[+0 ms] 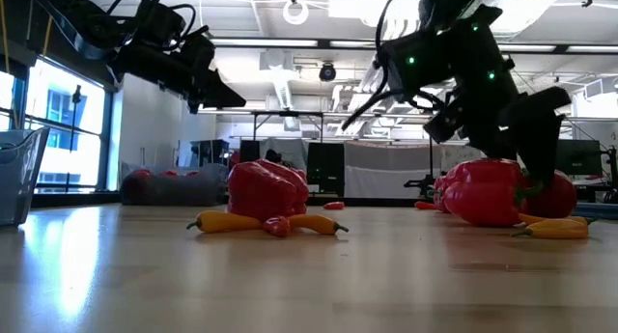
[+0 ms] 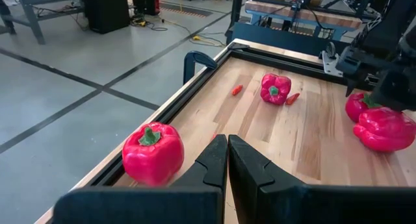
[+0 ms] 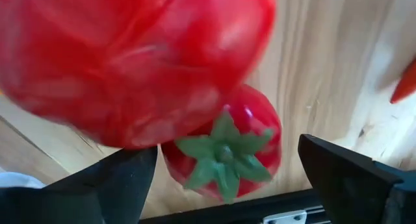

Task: Sort produce into baskets
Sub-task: Put the red tomato into the top black bin

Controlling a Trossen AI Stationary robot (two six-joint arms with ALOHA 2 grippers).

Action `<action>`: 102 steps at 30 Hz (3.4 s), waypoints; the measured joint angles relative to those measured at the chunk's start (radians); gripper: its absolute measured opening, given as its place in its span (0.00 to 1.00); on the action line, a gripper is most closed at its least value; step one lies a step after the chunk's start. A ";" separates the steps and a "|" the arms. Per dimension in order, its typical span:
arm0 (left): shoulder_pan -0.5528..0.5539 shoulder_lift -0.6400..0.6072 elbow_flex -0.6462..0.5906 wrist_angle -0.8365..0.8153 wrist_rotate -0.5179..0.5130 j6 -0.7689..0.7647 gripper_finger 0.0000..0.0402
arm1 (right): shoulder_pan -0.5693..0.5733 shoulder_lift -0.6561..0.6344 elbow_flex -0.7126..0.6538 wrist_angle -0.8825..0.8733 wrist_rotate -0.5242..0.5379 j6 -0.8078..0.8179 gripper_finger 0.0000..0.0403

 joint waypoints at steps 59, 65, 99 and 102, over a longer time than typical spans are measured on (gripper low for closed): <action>0.217 0.000 0.001 0.113 -0.020 0.023 0.00 | -0.228 0.184 0.223 1.526 0.115 -0.104 0.56; 0.297 0.000 0.001 0.160 -0.027 0.022 0.00 | -0.249 0.349 0.439 1.531 0.115 -0.122 0.56; 0.354 0.000 0.000 0.158 -0.026 0.006 0.00 | -0.314 0.788 0.969 1.502 0.028 -0.115 0.60; 0.354 0.000 0.000 0.158 -0.025 0.000 0.00 | -0.314 0.788 0.968 1.501 0.028 -0.116 0.63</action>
